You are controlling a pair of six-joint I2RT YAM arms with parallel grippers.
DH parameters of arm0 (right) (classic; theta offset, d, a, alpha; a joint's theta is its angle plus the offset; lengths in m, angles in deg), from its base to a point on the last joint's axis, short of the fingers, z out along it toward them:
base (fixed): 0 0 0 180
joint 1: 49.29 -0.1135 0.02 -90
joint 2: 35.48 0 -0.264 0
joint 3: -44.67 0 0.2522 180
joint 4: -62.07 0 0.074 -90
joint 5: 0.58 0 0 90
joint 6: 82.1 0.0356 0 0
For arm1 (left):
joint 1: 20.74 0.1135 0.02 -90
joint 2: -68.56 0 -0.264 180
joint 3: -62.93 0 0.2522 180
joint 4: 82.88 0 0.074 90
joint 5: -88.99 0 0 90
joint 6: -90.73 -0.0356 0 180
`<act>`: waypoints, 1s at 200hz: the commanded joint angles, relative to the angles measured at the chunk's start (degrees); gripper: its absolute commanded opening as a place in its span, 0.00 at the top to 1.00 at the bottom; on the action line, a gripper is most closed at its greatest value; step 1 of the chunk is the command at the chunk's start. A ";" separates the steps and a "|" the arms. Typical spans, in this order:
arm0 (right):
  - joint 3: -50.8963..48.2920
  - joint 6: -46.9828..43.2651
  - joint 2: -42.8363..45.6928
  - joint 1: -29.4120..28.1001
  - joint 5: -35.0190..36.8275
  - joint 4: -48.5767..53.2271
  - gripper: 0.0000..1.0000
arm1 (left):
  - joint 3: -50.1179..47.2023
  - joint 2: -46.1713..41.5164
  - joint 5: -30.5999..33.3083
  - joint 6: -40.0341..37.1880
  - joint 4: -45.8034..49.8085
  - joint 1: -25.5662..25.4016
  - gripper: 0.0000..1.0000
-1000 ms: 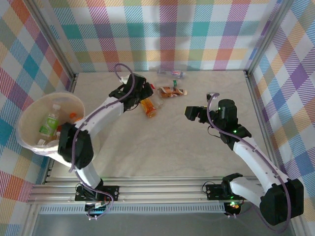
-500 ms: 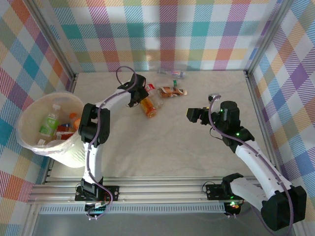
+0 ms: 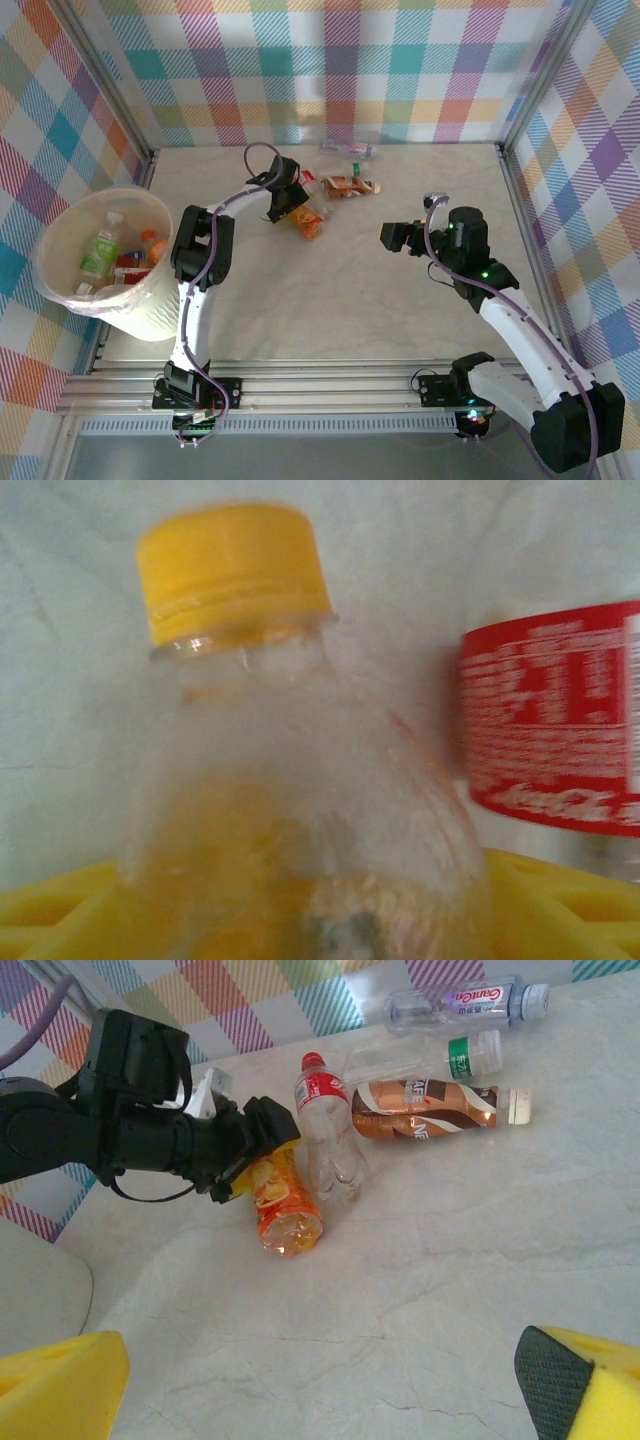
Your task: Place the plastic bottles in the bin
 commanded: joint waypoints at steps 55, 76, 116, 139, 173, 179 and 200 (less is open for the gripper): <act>-1.05 -0.68 0.97 0.07 -0.21 0.06 0.00 | -5.73 -4.12 -0.94 -3.28 -1.98 0.41 0.41; -1.78 -1.67 1.01 0.14 -2.67 -1.52 0.00 | -10.01 -7.59 -1.53 -3.63 -7.21 0.41 0.46; -2.83 -4.27 0.80 -0.11 -12.59 -5.56 0.00 | -16.58 -13.29 -2.60 -4.65 -12.43 0.15 0.51; -3.41 -4.91 0.70 -0.35 -15.56 -7.46 0.00 | -21.20 -16.43 -3.96 -4.88 -15.73 0.01 0.53; -2.83 -6.10 -1.23 -1.42 -22.37 -8.20 0.00 | -28.79 -23.66 -4.15 -4.28 -22.57 -0.60 0.54; -2.61 -6.21 -1.79 -1.92 -22.77 -8.33 0.00 | -29.19 -24.53 -5.00 -4.28 -23.43 -0.73 0.54; -1.93 -6.85 -3.35 -3.54 -22.42 -8.68 0.00 | -28.04 -27.82 -5.70 -6.24 -22.10 -2.04 0.55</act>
